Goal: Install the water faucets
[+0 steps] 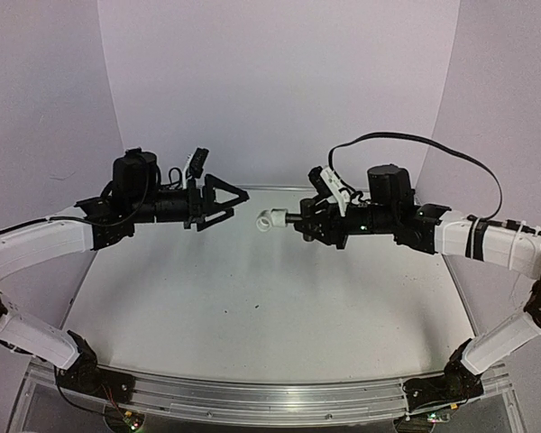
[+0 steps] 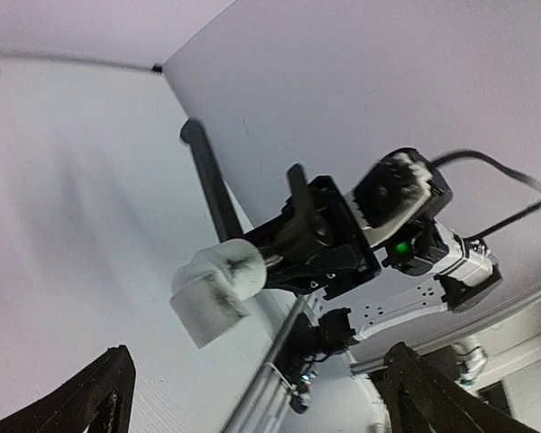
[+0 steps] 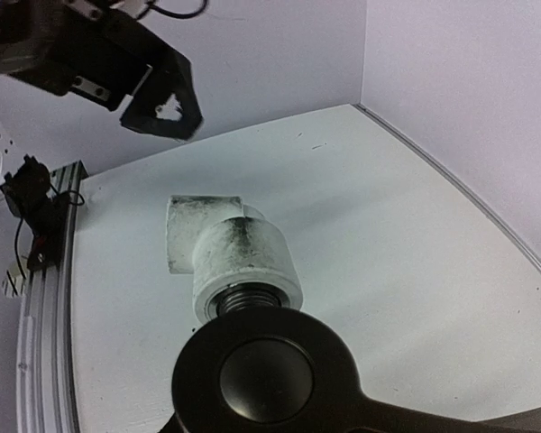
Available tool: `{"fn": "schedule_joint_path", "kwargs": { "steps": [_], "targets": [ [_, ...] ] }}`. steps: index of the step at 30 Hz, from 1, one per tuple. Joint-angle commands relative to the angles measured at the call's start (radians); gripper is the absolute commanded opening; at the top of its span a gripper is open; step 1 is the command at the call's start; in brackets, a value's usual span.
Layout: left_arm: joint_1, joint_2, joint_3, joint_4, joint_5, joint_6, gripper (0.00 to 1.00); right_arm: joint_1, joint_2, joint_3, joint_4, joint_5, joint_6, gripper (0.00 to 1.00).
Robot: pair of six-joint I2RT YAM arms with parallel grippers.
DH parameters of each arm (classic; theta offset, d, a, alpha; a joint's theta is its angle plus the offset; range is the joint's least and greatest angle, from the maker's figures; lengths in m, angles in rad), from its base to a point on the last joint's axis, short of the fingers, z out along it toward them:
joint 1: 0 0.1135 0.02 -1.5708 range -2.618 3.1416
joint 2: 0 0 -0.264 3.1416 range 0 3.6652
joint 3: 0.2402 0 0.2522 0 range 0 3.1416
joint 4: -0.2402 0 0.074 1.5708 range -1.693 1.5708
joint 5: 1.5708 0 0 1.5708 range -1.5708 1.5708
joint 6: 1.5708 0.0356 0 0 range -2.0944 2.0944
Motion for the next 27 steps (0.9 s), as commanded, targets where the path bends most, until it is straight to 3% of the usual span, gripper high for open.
{"fn": "schedule_joint_path", "kwargs": {
  "steps": [1, 6, 10, 22, 27],
  "targets": [
    [0.03, 0.076, 0.04, 0.128, 0.205, -0.268, 0.99, 0.02, -0.045, 0.007, 0.147, -0.017, -0.175, 0.0],
    [0.021, 0.17, 0.059, 0.231, 0.285, -0.305, 0.98, 0.051, -0.05, -0.019, 0.179, -0.008, -0.175, 0.0],
    [-0.002, 0.233, 0.097, 0.247, 0.298, -0.3, 0.9, 0.068, -0.051, -0.024, 0.195, 0.011, -0.157, 0.0],
    [-0.059, 0.293, 0.132, 0.248, 0.342, -0.192, 0.58, 0.086, -0.058, -0.035, 0.224, 0.031, -0.113, 0.0],
    [-0.063, 0.27, 0.121, 0.251, 0.305, -0.09, 0.32, 0.086, -0.052, -0.024, 0.225, 0.007, -0.057, 0.0]
  ]
}}
